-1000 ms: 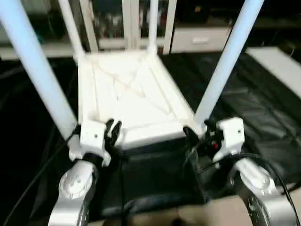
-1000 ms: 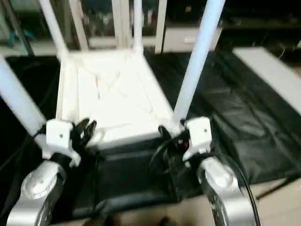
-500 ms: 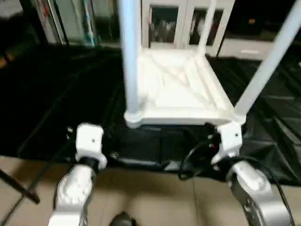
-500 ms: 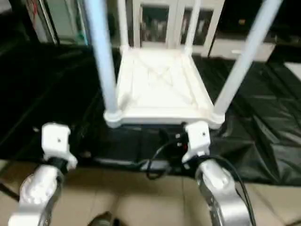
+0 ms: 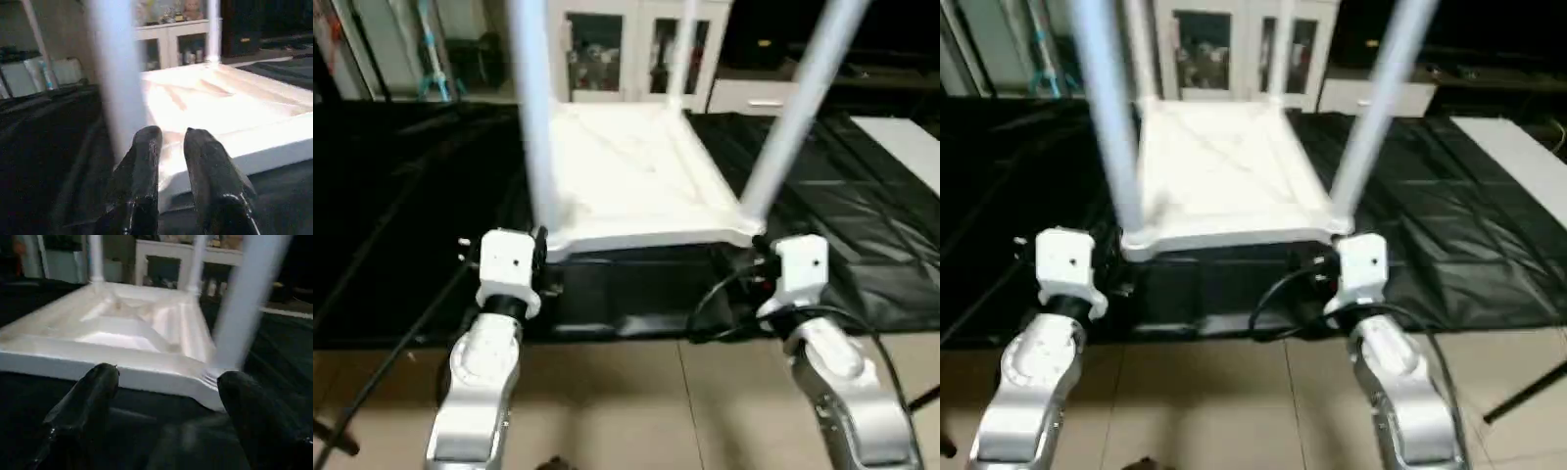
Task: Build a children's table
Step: Rotate leg to tighten
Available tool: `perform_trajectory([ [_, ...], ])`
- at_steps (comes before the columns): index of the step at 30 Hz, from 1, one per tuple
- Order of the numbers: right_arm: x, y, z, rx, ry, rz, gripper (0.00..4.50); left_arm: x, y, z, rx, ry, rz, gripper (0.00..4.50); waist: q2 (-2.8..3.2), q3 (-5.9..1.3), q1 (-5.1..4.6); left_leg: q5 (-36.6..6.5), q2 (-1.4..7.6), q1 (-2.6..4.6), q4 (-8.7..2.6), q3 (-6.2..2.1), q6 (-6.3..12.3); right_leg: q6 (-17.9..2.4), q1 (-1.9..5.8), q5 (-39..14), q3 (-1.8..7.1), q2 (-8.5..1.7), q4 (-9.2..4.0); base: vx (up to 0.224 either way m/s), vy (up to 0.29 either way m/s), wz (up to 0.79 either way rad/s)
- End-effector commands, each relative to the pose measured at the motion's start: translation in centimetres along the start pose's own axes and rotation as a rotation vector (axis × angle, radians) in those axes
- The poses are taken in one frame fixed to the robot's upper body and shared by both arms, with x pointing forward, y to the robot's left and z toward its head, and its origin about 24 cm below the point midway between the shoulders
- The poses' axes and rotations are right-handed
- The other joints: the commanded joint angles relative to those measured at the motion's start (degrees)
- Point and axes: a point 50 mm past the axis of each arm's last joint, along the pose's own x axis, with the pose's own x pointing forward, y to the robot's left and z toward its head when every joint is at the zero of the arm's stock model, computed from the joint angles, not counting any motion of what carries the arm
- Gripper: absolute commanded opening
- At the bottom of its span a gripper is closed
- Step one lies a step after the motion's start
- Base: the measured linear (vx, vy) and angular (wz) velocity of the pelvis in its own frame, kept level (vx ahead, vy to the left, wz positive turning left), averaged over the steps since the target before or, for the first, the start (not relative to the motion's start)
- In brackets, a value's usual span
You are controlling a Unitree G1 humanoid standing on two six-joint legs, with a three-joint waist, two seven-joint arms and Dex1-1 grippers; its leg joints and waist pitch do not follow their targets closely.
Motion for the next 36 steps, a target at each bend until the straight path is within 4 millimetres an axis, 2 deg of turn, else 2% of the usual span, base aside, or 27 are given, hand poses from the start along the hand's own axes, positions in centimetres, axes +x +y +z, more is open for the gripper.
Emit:
perform_trajectory([
  [1, 0.2, 0.3, -0.2, 0.021, 0.014, 0.016, 3.73, 0.1, 0.3, 0.3, 0.023, -0.009, -0.004, 1.07, -1.77, -2.59, 1.82, 2.59, 1.87, -2.03, -1.99, 0.79, 0.70, 8.56, 2.42, -26.97, 5.25, -8.34, -10.12, -0.010, -0.118, -0.25],
  [3, 0.3, 0.3, -0.1, -0.016, 0.013, 0.023, 3.73, 0.1, 0.1, 0.4, 0.024, -0.020, -0.015, 1.07, 0.03, -3.71, 1.63, 3.95, 4.39, -0.31, -5.02, 0.43, 2.68, 4.80, 1.96, -0.10, 3.38, -5.11, -7.09, 0.015, -0.070, -0.01],
  [6, 0.4, 0.3, -0.1, -0.022, 0.014, 0.024, 3.73, 0.2, 0.2, 0.5, 0.022, -0.020, -0.010, 1.07, 1.45, -3.87, 1.59, -2.23, 6.58, 0.88, -5.88, 0.75, 1.44, -1.98, 1.41, 8.46, 2.92, -4.91, -6.37, 0.006, -0.018, 0.00],
  [7, 0.5, 0.2, 0.0, -0.017, 0.011, 0.011, 3.73, 0.2, 0.2, 0.6, 0.019, -0.022, -0.015, 1.07, 0.40, -3.36, 1.88, -2.65, 4.39, -2.06, -6.75, -0.99, 4.35, -3.18, 3.86, 10.51, -0.09, -5.94, -6.13, 0.000, 0.000, 0.00],
  [9, 0.6, 0.1, 0.1, -0.023, 0.009, 0.005, 3.73, 0.3, 0.2, 0.7, 0.017, -0.027, -0.016, 1.07, 1.92, -3.01, 1.25, -11.65, 3.95, -1.15, -6.87, -2.25, 8.53, -6.11, 4.45, -1.92, -2.40, -6.50, -8.43, 0.028, 0.035, 0.52],
  [11, 0.7, 0.0, 0.1, -0.021, 0.004, -0.004, 3.73, 0.4, 0.2, 0.9, 0.007, -0.031, -0.012, 1.07, 2.35, -2.11, 1.33, -21.23, 3.94, -0.87, -7.26, -1.68, 6.05, -6.57, 5.98, -18.32, -3.42, -6.68, -10.46, 0.045, 0.046, 0.56],
  [12, 0.7, 0.0, 0.2, 0.000, 0.001, -0.012, 3.73, 0.5, 0.2, 1.0, 0.003, -0.034, -0.011, 1.07, 2.10, -0.81, -0.48, -35.34, 7.80, 5.50, -7.59, -1.40, 1.49, -6.14, 1.86, -26.37, -2.18, -4.51, -10.54, 0.069, 0.046, 0.30],
  [13, 0.7, -0.1, 0.2, 0.008, -0.001, -0.017, 3.73, 0.5, 0.2, 1.0, 0.002, -0.035, -0.011, 1.07, 2.73, -0.66, -0.12, -45.79, 8.75, 7.50, -8.96, -1.44, -2.15, -5.68, 1.46, -25.24, -1.47, -3.58, -9.25, 0.069, 0.046, 0.30],
  [15, 0.7, -0.2, 0.2, 0.015, -0.003, -0.024, 3.73, 0.5, 0.3, 1.1, 0.003, -0.036, -0.011, 1.07, 2.38, -0.74, -0.42, -48.63, 8.49, 7.99, -10.57, -1.23, -2.83, -4.87, 2.33, -20.36, -0.47, -3.50, -8.36, 0.070, 0.037, -0.01],
  [16, 0.7, -0.3, 0.2, 0.010, -0.003, -0.028, 3.73, 0.5, 0.2, 1.0, 0.002, -0.034, -0.014, 1.07, 2.14, -0.82, -0.58, -46.76, 8.07, 7.64, -10.62, -1.00, -2.24, -4.87, 2.74, -19.16, -0.06, -3.81, -8.75, 0.077, 0.037, -0.07],
  [18, 0.7, -0.3, 0.2, 0.001, -0.004, -0.032, 3.73, 0.5, 0.1, 1.0, 0.002, -0.033, -0.020, 1.07, 1.14, -1.54, 1.18, -22.66, 4.78, 1.90, -7.86, 3.25, 2.30, -4.04, 8.40, -19.55, 2.48, -7.01, -12.80, 0.112, 0.038, -0.08],
  [19, 0.7, -0.4, 0.2, -0.001, -0.005, -0.035, 3.73, 0.5, 0.1, 0.9, 0.001, -0.032, -0.024, 1.07, 0.44, -3.03, 2.09, -9.29, 3.97, 0.64, -5.01, 4.24, 5.80, -2.80, 10.16, -17.35, 3.43, -7.88, -13.27, 0.130, 0.037, -0.04],
  [20, 0.7, -0.4, 0.2, -0.001, -0.005, -0.036, 3.73, 0.5, 0.1, 0.9, 0.001, -0.031, -0.026, 1.07, 0.76, -3.32, 2.43, -5.21, 4.09, 0.12, -5.03, 4.11, 7.05, -2.08, 10.48, -14.78, 2.82, -7.29, -13.05, 0.158, 0.051, 0.03],
  [21, 0.7, -0.4, 0.2, -0.002, -0.006, -0.038, 3.73, 0.4, 0.0, 0.9, 0.000, -0.031, -0.033, 1.07, 1.47, -4.05, 2.27, -0.26, 4.01, 0.85, -5.81, 3.81, 8.37, -0.11, 9.86, -6.02, 0.98, -4.07, -11.64, 0.183, 0.067, 0.06],
  [22, 0.7, -0.4, 0.1, -0.002, -0.005, -0.039, 3.73, 0.4, -0.1, 0.9, -0.001, -0.029, -0.037, 1.07, 2.06, -4.56, 1.63, 2.80, 4.60, 3.09, -6.24, 2.66, 9.72, 1.22, 8.78, -0.17, -0.25, -2.01, -9.86, 0.183, 0.067, 0.06],
  [23, 0.6, -0.4, 0.1, -0.002, -0.005, -0.039, 3.73, 0.4, -0.1, 0.9, -0.002, -0.029, -0.040, 1.07, 3.47, -5.86, -1.49, 12.70, 8.63, 13.67, -5.69, -3.67, 20.61, 4.39, -0.46, 1.20, -2.56, 0.47, -2.86, 0.259, 0.028, -0.05],
  [24, 0.6, -0.4, 0.1, -0.003, -0.004, -0.037, 3.73, 0.4, -0.2, 0.9, -0.003, -0.028, -0.043, 1.07, 3.01, -6.44, -3.72, 21.18, 11.47, 16.50, -5.76, -7.24, 28.13, 6.72, -4.47, -5.02, -1.89, -0.29, 0.05, 0.179, -0.031, -0.21],
  [25, 0.5, -0.3, 0.1, -0.006, -0.004, -0.030, 3.73, 0.4, -0.2, 0.9, -0.003, -0.027, -0.043, 1.07, 2.26, -5.36, -2.85, 32.53, 11.49, 13.79, -5.12, -7.38, 33.44, 8.96, -7.24, -4.97, 0.69, -2.14, 3.43, 0.179, -0.031, -0.21],
  [26, 0.4, -0.2, 0.0, -0.010, -0.004, -0.017, 3.73, 0.3, -0.2, 0.9, -0.006, -0.028, -0.038, 1.07, 2.17, -5.08, -2.81, 31.89, 10.13, 12.19, -5.84, -6.23, 32.17, 9.14, -7.05, -2.08, 0.85, -1.99, 4.04, -0.035, -0.060, -0.26],
  [28, 0.4, -0.1, 0.0, -0.013, -0.006, -0.004, 3.73, 0.2, -0.1, 0.9, -0.020, -0.034, -0.032, 1.07, -0.12, -3.98, -2.29, 16.21, 4.86, 8.96, -5.85, -0.80, 25.83, 4.01, -6.02, 10.08, 2.88, -2.21, -1.65, -0.019, -0.051, -0.08],
  [29, 0.2, 0.1, 0.0, -0.015, -0.014, 0.012, 3.73, -0.1, 0.1, 0.8, -0.071, -0.033, -0.027, 1.07, -4.52, -4.13, -1.76, -0.94, -1.36, 5.19, -3.05, 3.02, 19.18, 4.65, -0.11, 9.71, 7.30, -3.66, -7.15, 0.086, -0.064, 0.15],
  [30, 0.1, 0.1, 0.0, -0.011, -0.014, 0.020, 3.73, -0.4, 0.4, 0.6, -0.122, -0.022, -0.023, 1.07, -3.39, -4.22, 1.09, -7.34, -2.77, 1.98, 2.97, 2.25, 12.84, 1.08, 3.87, 1.20, 13.18, -10.64, -9.41, 0.094, -0.060, 0.00],
  [31, -0.1, 0.2, -0.1, 0.005, -0.018, 0.033, 3.73, -0.8, 0.7, 0.6, -0.174, -0.027, -0.021, 1.26, -4.05, -3.07, 0.71, -0.57, -0.73, 0.98, 2.58, 0.67, 7.03, -1.56, 4.14, 7.75, 10.43, -10.33, -8.00, 0.094, -0.060, 0.00],
  [32, -0.1, 0.2, -0.1, 0.008, -0.018, 0.034, 3.73, -0.8, 0.8, 0.6, -0.181, -0.028, -0.021, 1.26, -2.70, -2.93, 1.23, 2.21, -0.05, 1.44, 1.68, 0.23, 4.28, -2.77, 3.50, 12.84, 9.61, -10.28, -7.45, 0.063, -0.009, -0.07],
  [33, -0.3, 0.2, -0.1, 0.025, -0.020, 0.043, 3.90, -1.2, 1.2, 0.6, -0.195, -0.036, -0.012, 1.36, -2.82, -2.29, 0.19, 7.32, 1.89, 1.98, -2.13, 0.22, 1.69, -4.22, 1.67, 17.83, 6.89, -7.50, -6.90, 0.000, 0.000, 0.00],
  [35, -0.4, 0.2, -0.1, 0.049, -0.024, 0.060, 4.07, -1.9, 1.7, 0.4, -0.197, -0.032, -0.005, 1.46, -0.30, -3.19, -0.25, 10.67, 4.15, 1.82, -4.22, 0.09, 2.30, -5.66, 0.90, 21.58, 4.94, -3.79, -4.82, 0.007, 0.027, 0.00],
  [36, -0.5, 0.2, -0.1, 0.051, -0.025, 0.067, 4.07, -2.2, 1.9, 0.4, -0.193, -0.028, -0.002, 1.46, -0.26, -3.36, -0.84, 6.46, 5.45, 3.02, -4.35, 0.00, 2.64, -8.69, 0.19, 17.67, 4.64, -3.78, -4.92, 0.014, 0.053, 0.00],
])
